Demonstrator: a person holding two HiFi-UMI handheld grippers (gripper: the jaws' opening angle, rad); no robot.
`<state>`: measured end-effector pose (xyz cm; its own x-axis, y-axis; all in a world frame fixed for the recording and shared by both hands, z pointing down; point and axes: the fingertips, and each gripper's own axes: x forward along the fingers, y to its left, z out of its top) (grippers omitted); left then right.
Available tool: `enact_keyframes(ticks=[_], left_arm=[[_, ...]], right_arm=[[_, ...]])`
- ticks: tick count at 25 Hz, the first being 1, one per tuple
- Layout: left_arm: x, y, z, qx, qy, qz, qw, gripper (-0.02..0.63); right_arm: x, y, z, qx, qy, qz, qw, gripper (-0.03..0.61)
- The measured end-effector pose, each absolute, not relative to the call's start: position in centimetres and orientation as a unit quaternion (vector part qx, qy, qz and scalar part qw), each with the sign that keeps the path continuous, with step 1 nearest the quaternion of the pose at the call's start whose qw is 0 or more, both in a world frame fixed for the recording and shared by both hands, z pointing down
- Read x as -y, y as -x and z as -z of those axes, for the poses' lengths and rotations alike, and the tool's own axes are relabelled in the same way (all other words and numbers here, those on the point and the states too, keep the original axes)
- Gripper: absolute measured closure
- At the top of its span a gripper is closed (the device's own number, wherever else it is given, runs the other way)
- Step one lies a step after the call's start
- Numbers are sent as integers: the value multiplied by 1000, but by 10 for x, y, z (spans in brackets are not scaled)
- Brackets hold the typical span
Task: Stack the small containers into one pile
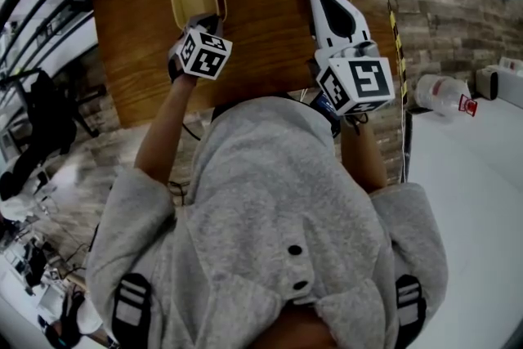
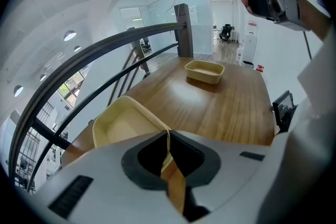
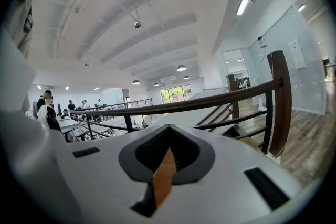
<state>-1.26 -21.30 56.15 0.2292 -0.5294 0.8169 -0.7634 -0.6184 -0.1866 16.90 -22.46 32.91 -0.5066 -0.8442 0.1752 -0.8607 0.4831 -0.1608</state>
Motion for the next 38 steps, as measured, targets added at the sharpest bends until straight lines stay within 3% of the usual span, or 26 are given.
enact_keyframes(ticks=[38], left_arm=[[234, -14, -602, 390, -772, -472, 173, 587]], right_arm=[[252, -195, -342, 858, -494, -134, 39, 569]])
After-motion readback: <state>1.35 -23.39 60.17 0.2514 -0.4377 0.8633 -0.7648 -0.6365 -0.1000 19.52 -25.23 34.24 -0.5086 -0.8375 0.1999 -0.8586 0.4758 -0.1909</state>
